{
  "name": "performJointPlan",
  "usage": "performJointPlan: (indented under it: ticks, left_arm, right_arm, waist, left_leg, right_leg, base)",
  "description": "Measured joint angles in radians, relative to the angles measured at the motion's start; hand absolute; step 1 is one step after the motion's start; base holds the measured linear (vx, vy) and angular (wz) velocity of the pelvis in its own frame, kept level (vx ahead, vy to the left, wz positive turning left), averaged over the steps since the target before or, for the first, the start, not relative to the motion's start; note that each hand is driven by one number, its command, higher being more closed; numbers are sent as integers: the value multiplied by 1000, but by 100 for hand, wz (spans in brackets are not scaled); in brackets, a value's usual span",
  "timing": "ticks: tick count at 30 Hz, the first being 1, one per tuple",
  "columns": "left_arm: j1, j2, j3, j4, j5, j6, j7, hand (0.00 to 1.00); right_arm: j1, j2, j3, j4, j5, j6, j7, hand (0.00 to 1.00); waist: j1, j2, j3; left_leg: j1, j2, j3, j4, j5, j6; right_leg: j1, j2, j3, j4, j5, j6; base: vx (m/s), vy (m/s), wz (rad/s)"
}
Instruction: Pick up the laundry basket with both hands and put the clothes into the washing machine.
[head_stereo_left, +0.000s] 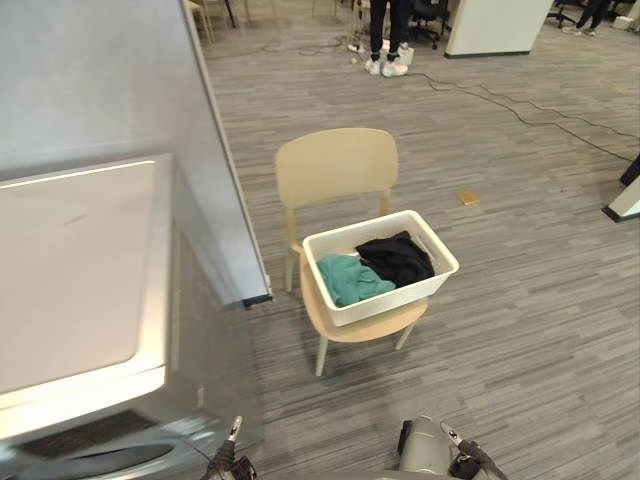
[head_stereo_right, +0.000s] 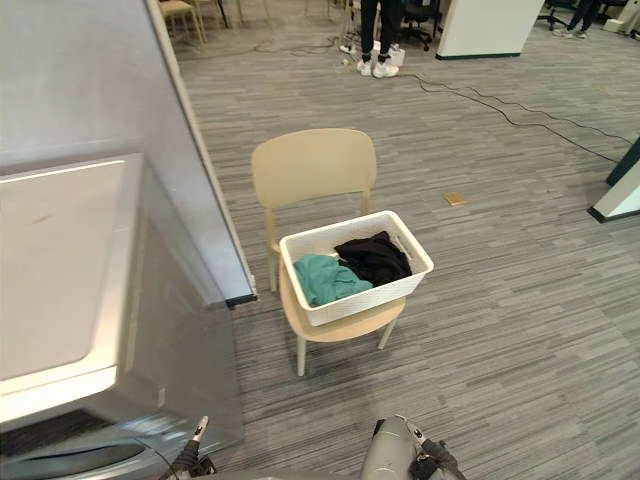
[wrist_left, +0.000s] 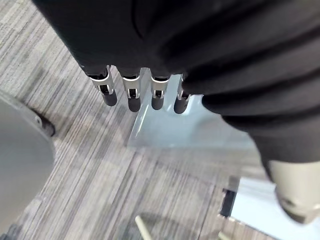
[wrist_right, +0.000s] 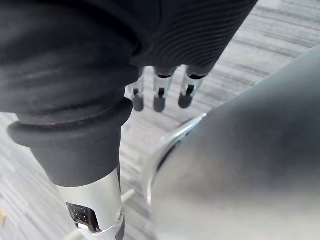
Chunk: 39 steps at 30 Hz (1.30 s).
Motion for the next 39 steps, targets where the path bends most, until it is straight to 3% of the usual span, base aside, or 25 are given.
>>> performJointPlan:
  ticks: [1,2,3,4,5,7,9,10,11,13,15,16,17,20,25,28,34,39]
  left_arm:
    - [3,4,3,-1,8,0,0,0]
    - [0,14,24,-6,31,3,0,0]
    - [-8,-6,33,-7,34,3,-1,0]
    - [-19,-36,37,-10,44,4,-4,0]
    - [-29,-42,28,0,51,5,-9,0]
    - [-31,-45,35,0,62,1,-3,0]
    - [-39,-45,35,-1,59,0,-3,0]
    - [-38,-44,35,-5,52,-1,-2,0]
    - [-37,-34,26,-4,51,1,-3,0]
    - [-36,-28,17,-15,51,-2,-1,0]
    - [-32,-14,-20,-21,52,-1,1,0]
    - [-28,-18,-41,-28,52,-2,4,0]
    - [-23,-18,-66,-28,54,-1,6,0]
    - [-26,27,-144,-16,93,2,23,0]
    - [14,57,-192,-10,152,4,45,0]
    - [14,67,-240,-12,172,-2,43,0]
    - [13,77,-269,-13,211,-2,38,0]
    - [8,87,-316,-21,260,-1,17,0]
  right_arm:
    - [6,9,-6,2,0,1,0,0]
    - [19,19,-29,13,9,4,0,0]
    - [14,12,-48,25,22,5,0,0]
    - [7,-8,-80,33,55,4,-10,0]
    - [6,-13,-102,36,68,4,-15,0]
    - [4,-18,-108,41,68,3,-16,0]
    - [1,-16,-100,42,67,4,-16,0]
    - [-2,-11,-71,40,68,3,-16,0]
    - [-3,0,-35,30,68,1,-18,0]
    - [-34,-11,-1,16,88,-8,-29,0]
    - [-42,-9,64,-102,114,-20,-41,0]
    - [-31,-10,126,-229,118,-30,-49,0]
    - [-21,-12,162,-326,116,-37,-58,0]
    - [-44,-5,197,-619,113,-79,-77,0]
    - [-70,-14,270,-902,39,-163,-96,0]
    - [-67,-45,324,-955,-19,-191,-73,0]
    - [-19,-81,381,-949,-103,-164,10,0]
    - [-51,-170,494,-830,-144,-144,58,0]
  waist:
    - [-1,-13,-9]
    - [-5,-30,-27]
    - [-4,9,-33]
    - [-10,33,-38]
    - [-15,35,-42]
    - [-38,63,-64]
    - [-40,73,-71]
    - [-40,56,-67]
    - [-34,33,-57]
    - [-29,32,-56]
    - [-27,27,-54]
    - [-33,37,-55]
    - [-27,27,-63]
    - [-32,-12,-70]
    - [-29,-10,-59]
    - [-30,-5,-60]
    - [-32,-5,-59]
    - [-29,-6,-56]
  left_leg:
    - [4,3,-4,1,-1,-2]
    - [22,16,-26,13,-7,-12]
    - [24,42,-32,23,-3,-18]
    - [15,64,-42,44,53,-88]
    - [16,76,-52,53,111,-85]
    - [-7,122,-72,109,192,-38]
    - [-69,141,-100,216,280,20]
    - [-137,149,-100,321,422,42]
    - [-216,179,-86,453,441,43]
    - [-337,232,4,607,284,42]
    - [-408,247,149,558,220,39]
    - [-427,226,229,398,233,37]
    - [-403,210,273,325,222,32]
    - [-322,110,256,1,222,26]
    - [-266,83,227,-50,228,19]
    - [-262,71,228,-99,241,6]
    - [-247,69,231,-132,241,5]
    - [-257,69,234,-141,241,5]
  right_leg:
    - [18,10,14,-97,69,2]
    - [41,15,26,-158,163,107]
    - [43,51,11,-145,153,87]
    - [43,66,2,-115,117,77]
    - [43,68,-8,-86,81,69]
    - [59,94,-58,-35,12,38]
    - [102,106,-109,-50,-9,16]
    - [165,109,-148,-108,-12,11]
    - [250,101,-174,-191,-16,3]
    - [332,104,-228,-252,-14,1]
    - [400,88,-269,-292,-14,1]
    - [428,84,-298,-304,-16,5]
    - [431,81,-307,-307,-25,22]
    - [420,58,-344,-375,-6,53]
    - [483,52,-359,-408,-3,52]
    - [477,57,-360,-440,13,53]
    - [481,63,-359,-460,26,57]
    - [470,66,-352,-481,62,53]
  base:
    - [535,-514,-26]
    - [372,-335,-21]
    - [431,-361,-15]
    - [311,-247,-17]
    - [394,-345,0]
    - [428,-338,22]
    - [404,-299,50]
    - [450,-325,80]
    - [351,-258,81]
    - [282,-179,75]
    - [209,-72,65]
    - [154,28,51]
    - [160,33,65]
    - [157,74,67]
    - [89,34,21]
    - [61,2,-4]
    - [36,-1,-4]
    - [-2,8,-6]
